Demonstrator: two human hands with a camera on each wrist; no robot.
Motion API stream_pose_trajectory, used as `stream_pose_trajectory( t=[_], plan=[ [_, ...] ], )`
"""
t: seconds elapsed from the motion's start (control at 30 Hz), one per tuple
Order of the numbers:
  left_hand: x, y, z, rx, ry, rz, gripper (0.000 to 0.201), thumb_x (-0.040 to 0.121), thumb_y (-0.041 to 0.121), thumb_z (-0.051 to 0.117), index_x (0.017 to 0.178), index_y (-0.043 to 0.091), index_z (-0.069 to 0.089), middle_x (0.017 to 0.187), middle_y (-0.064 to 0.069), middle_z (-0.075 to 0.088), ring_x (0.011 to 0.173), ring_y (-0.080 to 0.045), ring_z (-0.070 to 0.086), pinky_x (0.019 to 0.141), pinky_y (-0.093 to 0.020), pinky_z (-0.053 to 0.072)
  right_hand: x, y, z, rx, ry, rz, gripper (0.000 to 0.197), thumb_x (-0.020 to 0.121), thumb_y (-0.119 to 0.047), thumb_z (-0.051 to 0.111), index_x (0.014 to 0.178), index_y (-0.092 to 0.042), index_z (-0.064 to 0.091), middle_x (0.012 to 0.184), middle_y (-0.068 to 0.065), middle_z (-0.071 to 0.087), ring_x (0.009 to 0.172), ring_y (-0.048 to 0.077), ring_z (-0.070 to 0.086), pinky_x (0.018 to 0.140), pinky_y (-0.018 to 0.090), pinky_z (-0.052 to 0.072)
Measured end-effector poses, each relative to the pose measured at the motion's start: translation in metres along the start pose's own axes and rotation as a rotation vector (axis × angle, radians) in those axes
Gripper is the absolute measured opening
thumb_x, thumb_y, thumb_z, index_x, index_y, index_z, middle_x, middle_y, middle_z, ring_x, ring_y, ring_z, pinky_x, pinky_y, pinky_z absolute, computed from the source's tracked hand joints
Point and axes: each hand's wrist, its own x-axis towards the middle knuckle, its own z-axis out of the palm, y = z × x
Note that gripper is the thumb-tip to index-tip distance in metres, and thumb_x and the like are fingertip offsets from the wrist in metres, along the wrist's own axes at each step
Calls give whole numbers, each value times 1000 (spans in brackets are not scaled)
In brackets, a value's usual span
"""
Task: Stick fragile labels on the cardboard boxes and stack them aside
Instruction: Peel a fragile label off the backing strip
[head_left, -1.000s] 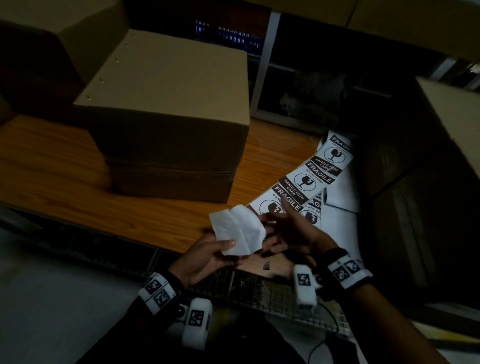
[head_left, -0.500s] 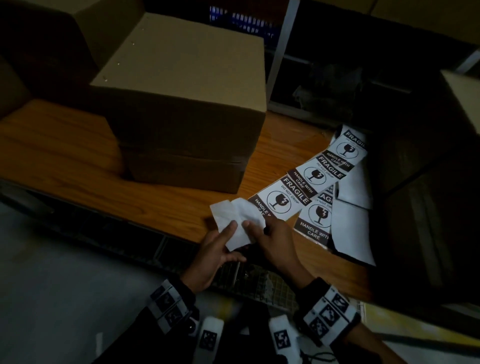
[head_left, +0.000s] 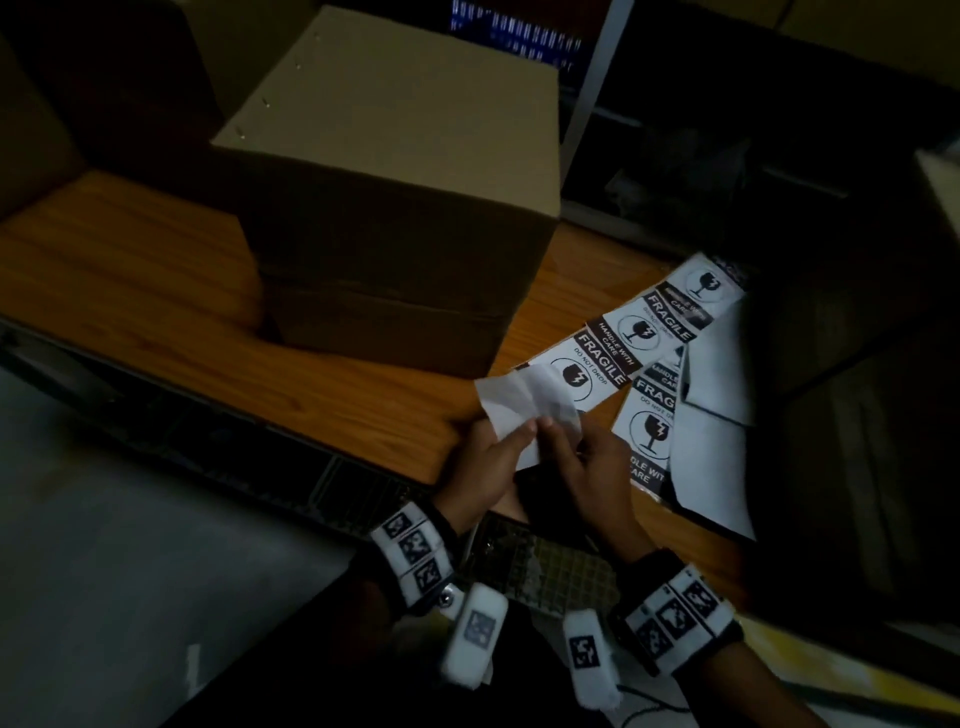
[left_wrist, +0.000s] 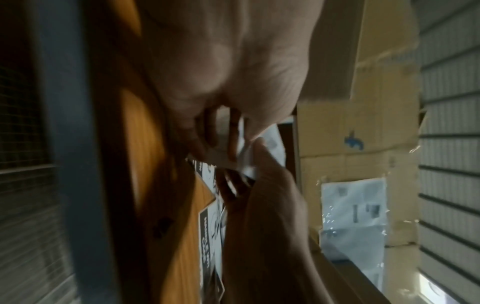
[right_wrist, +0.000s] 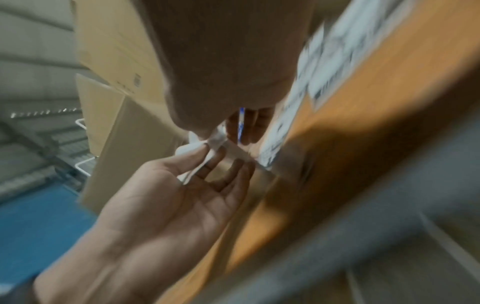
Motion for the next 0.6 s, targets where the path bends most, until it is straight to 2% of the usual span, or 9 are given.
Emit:
stream_pose_trajectory(
  t=[0.07,0.13,0.2,0.27,0.33,0.4,0.47,0.53,0.6],
  plan=[
    [13,-1,16,-16,-55,-38,24,97,4,52,115,15,62,114,-3,70,110,-22,64,93,-34,51,10,9,-16,-99,55,-68,38,92,-46,51,72,-15,62,61,0,60,56,10,54,52,23,38],
    [22,-3,27,-89,-93,-125,26,96,1,49,116,11,62,114,-9,70,109,-26,65,91,-36,52,20,17,-26,-178,58,-101,43,90,-47,51,77,-9,67,66,6,65,60,15,58,56,31,43],
    [24,-3,30,-142,-99,-193,25,96,0,49,113,11,64,112,-12,71,104,-28,67,87,-38,54,25,25,-30,-262,18,-140,43,90,-44,51,74,-7,66,65,8,64,59,20,58,53,34,39],
    [15,3,22,-26,-44,-214,20,96,6,52,107,16,64,100,-8,73,88,-25,70,75,-36,56,24,30,-27,-372,-40,-174,37,91,-38,56,69,-9,62,64,8,59,57,23,56,51,28,30],
    [3,7,6,271,84,-154,14,95,15,59,108,12,64,86,-7,73,73,-25,69,64,-33,52,19,32,-20,-430,-106,-163,33,92,-34,60,69,-10,62,67,9,58,59,26,56,55,26,27],
    [-7,2,-18,679,274,102,26,90,18,66,112,7,59,97,-7,66,85,-26,64,73,-35,49,12,33,-13,-422,-153,-142,29,94,-32,61,74,-11,65,73,11,61,64,27,57,58,26,27],
    [-15,-6,-33,983,323,477,30,88,19,64,115,8,56,111,-10,57,99,-27,55,83,-39,47,6,33,-8,-431,-165,-134,27,94,-31,62,77,-11,66,77,12,61,67,28,57,59,26,27],
    [-17,-20,-39,1198,167,748,29,89,23,54,111,5,60,116,-14,57,105,-31,55,88,-44,48,5,31,-4,-444,-152,-138,25,94,-30,62,78,-11,66,78,12,61,66,26,56,61,26,26],
    [-19,-38,-40,1349,-24,877,36,90,27,50,111,2,64,121,-19,60,113,-35,56,93,-47,49,6,30,-3,-425,-157,-143,26,94,-29,62,75,-12,64,74,8,58,61,20,48,60,26,24]
  ],
)
